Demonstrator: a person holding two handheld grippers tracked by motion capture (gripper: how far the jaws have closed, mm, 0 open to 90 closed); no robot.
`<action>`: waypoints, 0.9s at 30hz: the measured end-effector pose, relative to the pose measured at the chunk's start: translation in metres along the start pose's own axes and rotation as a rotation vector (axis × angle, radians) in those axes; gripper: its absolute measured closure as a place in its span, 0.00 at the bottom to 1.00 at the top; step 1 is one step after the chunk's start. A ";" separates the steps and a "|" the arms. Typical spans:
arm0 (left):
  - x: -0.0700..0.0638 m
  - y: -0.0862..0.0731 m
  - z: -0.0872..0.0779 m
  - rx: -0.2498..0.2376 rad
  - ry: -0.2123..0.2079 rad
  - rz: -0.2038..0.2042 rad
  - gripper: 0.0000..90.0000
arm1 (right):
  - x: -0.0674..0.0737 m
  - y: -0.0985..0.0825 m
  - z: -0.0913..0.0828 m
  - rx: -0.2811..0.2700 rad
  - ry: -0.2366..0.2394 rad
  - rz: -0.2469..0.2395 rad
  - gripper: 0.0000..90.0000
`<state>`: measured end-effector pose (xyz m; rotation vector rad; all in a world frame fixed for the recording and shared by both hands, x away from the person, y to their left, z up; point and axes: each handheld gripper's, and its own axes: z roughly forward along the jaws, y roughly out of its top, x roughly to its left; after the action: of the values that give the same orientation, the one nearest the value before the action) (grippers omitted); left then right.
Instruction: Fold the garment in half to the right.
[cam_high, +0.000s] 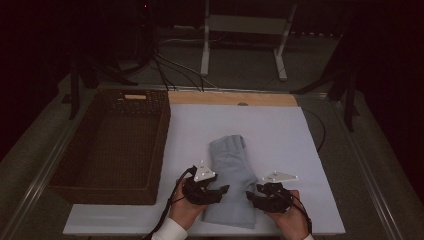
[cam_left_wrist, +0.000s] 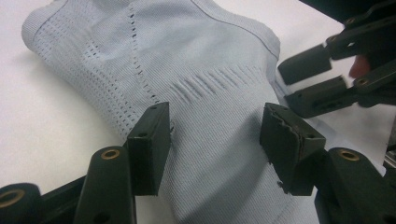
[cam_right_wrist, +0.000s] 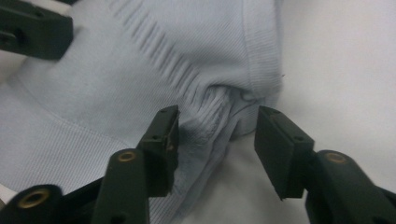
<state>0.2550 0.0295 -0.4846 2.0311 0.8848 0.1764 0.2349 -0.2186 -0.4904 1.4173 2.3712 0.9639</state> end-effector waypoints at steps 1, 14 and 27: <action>0.000 0.000 0.000 0.000 0.000 0.000 0.49 | 0.000 0.000 0.002 0.008 0.001 0.004 0.58; -0.001 0.000 0.000 -0.002 -0.002 -0.001 0.48 | 0.003 -0.002 0.015 0.107 0.005 0.018 0.81; 0.002 0.001 -0.005 -0.013 -0.006 -0.010 0.44 | 0.005 -0.002 0.007 0.111 -0.003 -0.028 0.91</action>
<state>0.2546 0.0336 -0.4811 2.0138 0.8876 0.1703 0.2346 -0.2122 -0.4960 1.4183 2.4707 0.8350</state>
